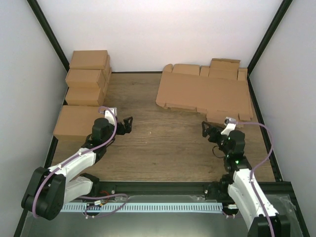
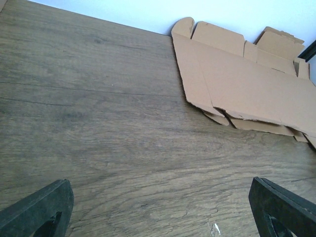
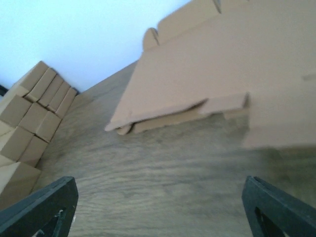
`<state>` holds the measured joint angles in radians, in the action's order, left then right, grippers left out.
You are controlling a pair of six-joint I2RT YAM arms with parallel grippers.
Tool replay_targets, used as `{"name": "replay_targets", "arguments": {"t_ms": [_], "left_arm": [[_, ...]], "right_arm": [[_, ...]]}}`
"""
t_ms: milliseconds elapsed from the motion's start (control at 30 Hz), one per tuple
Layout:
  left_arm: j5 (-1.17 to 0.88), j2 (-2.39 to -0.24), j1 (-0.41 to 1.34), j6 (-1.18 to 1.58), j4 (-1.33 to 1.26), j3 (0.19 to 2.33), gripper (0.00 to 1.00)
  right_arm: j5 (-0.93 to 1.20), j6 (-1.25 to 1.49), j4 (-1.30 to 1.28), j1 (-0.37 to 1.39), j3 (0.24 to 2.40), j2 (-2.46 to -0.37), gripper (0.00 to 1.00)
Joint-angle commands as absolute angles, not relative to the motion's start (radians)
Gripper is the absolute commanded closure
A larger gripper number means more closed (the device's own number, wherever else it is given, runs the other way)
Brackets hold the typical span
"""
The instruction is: Fold the paper box
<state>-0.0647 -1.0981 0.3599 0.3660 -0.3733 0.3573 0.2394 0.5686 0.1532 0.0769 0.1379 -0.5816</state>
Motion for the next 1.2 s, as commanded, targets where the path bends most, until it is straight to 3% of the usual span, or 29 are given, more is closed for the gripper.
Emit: {"name": "replay_targets", "arguments": {"t_ms": [0, 133, 300, 433, 800, 1167], "left_arm": [[-0.068, -1.088, 0.364, 0.366, -0.392, 0.362, 0.0], [-0.071, -1.092, 0.364, 0.367, -0.392, 0.364, 0.0], [-0.066, -1.089, 0.365, 0.365, -0.384, 0.365, 0.0], [-0.066, -1.082, 0.364, 0.368, -0.383, 0.362, 0.0], [-0.067, -1.09, 0.364, 0.37, -0.392, 0.362, 0.0], [-0.111, -1.156, 0.365, 0.37, -0.407, 0.382, 0.0]], "right_arm": [[0.35, 0.453, 0.157, 0.088, 0.338, -0.739, 0.09], [0.363, 0.317, 0.123, 0.146, 0.501, -0.979, 0.19], [0.22, 0.156, 0.083, 0.291, 0.689, -1.241, 0.19], [0.231, 0.039, 0.036, 0.312, 0.834, -1.391, 0.2], [0.168, -0.241, -0.081, 0.356, 1.054, -1.632, 0.18], [0.004, -0.349, -0.088, 0.449, 1.178, -1.815, 0.22]]}}
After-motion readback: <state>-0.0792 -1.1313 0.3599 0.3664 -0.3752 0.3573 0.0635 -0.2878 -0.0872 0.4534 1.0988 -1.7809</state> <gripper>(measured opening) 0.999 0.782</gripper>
